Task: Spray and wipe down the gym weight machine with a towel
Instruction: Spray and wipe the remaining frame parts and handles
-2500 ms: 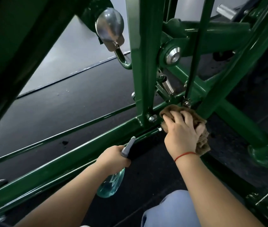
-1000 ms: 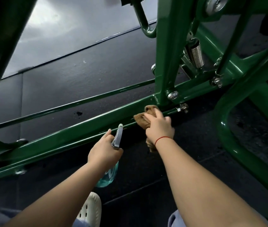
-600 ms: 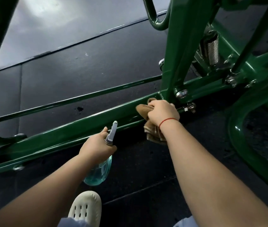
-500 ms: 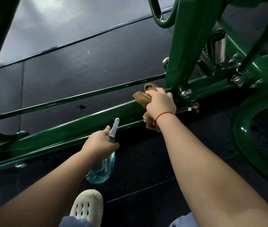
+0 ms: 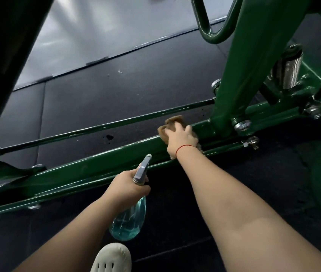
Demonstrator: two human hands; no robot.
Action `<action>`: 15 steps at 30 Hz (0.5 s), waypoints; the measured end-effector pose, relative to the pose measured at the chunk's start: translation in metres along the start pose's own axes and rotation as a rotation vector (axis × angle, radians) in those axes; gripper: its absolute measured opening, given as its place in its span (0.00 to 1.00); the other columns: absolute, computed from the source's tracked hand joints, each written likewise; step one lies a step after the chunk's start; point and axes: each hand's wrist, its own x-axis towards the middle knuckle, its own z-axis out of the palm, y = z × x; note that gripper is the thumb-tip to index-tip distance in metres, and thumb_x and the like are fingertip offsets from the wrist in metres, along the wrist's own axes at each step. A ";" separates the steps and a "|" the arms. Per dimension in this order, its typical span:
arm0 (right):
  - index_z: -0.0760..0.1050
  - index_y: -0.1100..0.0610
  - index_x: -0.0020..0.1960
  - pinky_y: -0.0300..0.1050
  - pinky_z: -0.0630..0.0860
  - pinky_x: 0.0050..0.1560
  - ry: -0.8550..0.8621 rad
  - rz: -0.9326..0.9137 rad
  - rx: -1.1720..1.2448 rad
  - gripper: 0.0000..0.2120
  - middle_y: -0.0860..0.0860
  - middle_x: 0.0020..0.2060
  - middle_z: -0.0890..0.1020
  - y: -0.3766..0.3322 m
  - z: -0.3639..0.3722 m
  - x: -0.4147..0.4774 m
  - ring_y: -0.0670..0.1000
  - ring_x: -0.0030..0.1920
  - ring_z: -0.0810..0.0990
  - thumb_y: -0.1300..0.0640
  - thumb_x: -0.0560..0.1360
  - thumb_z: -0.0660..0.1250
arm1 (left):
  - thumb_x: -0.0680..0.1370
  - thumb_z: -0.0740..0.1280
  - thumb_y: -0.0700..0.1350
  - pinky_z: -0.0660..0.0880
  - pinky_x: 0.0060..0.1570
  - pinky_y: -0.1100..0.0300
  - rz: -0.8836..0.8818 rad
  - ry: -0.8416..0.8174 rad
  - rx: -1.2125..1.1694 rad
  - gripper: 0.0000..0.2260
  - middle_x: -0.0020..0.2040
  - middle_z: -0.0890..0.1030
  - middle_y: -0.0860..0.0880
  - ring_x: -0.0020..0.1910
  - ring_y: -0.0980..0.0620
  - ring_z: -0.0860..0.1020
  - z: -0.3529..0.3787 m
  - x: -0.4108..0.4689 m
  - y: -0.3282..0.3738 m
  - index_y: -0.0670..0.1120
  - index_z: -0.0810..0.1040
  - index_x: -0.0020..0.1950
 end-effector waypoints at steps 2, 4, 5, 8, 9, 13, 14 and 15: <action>0.63 0.40 0.76 0.65 0.68 0.69 -0.062 -0.112 -0.014 0.35 0.50 0.78 0.53 -0.010 0.000 -0.002 0.64 0.75 0.55 0.60 0.75 0.72 | 0.71 0.72 0.42 0.69 0.34 0.60 0.007 0.002 0.012 0.05 0.32 0.77 0.54 0.31 0.53 0.73 0.000 -0.001 0.002 0.48 0.81 0.46; 0.64 0.39 0.76 0.66 0.66 0.70 -0.078 -0.159 -0.080 0.34 0.50 0.78 0.55 -0.012 -0.002 -0.002 0.64 0.76 0.54 0.60 0.76 0.70 | 0.71 0.72 0.42 0.70 0.35 0.59 0.008 -0.008 0.021 0.05 0.38 0.81 0.50 0.32 0.52 0.74 0.000 -0.002 0.003 0.48 0.81 0.46; 0.65 0.39 0.76 0.66 0.66 0.69 -0.065 -0.158 -0.114 0.31 0.50 0.78 0.57 -0.010 -0.003 0.001 0.63 0.76 0.55 0.58 0.77 0.69 | 0.72 0.72 0.42 0.70 0.34 0.60 0.009 -0.011 0.036 0.05 0.45 0.83 0.48 0.32 0.53 0.74 0.000 -0.003 0.002 0.48 0.81 0.47; 0.66 0.37 0.74 0.66 0.64 0.68 0.011 -0.049 -0.100 0.24 0.49 0.78 0.58 0.015 -0.004 0.005 0.63 0.75 0.57 0.54 0.81 0.63 | 0.73 0.72 0.42 0.69 0.33 0.61 0.017 0.005 0.092 0.06 0.66 0.80 0.47 0.29 0.59 0.74 0.003 -0.004 0.001 0.47 0.81 0.49; 0.63 0.37 0.75 0.66 0.64 0.69 0.037 0.012 -0.081 0.26 0.48 0.80 0.55 0.026 -0.003 0.005 0.62 0.76 0.55 0.56 0.81 0.61 | 0.73 0.72 0.43 0.69 0.33 0.61 0.021 0.013 0.093 0.07 0.67 0.79 0.47 0.28 0.60 0.73 0.004 -0.004 0.000 0.46 0.81 0.50; 0.52 0.36 0.79 0.64 0.64 0.69 0.081 0.159 -0.051 0.36 0.47 0.81 0.43 0.050 -0.002 0.007 0.61 0.77 0.52 0.59 0.79 0.62 | 0.73 0.71 0.44 0.69 0.32 0.63 0.018 0.041 0.111 0.11 0.68 0.79 0.48 0.25 0.64 0.72 0.007 -0.003 0.000 0.49 0.80 0.55; 0.51 0.37 0.80 0.64 0.65 0.70 0.091 0.161 -0.050 0.36 0.47 0.81 0.43 0.050 -0.002 0.006 0.61 0.77 0.52 0.59 0.79 0.62 | 0.73 0.71 0.44 0.69 0.33 0.63 0.014 0.043 0.123 0.10 0.69 0.78 0.50 0.26 0.65 0.73 0.007 -0.004 0.001 0.50 0.80 0.54; 0.51 0.37 0.80 0.63 0.65 0.69 0.106 0.153 -0.061 0.36 0.48 0.81 0.43 0.049 0.000 0.005 0.61 0.77 0.52 0.58 0.79 0.61 | 0.73 0.71 0.44 0.71 0.34 0.62 0.012 0.044 0.132 0.08 0.70 0.77 0.53 0.28 0.65 0.74 0.007 -0.005 0.002 0.51 0.79 0.51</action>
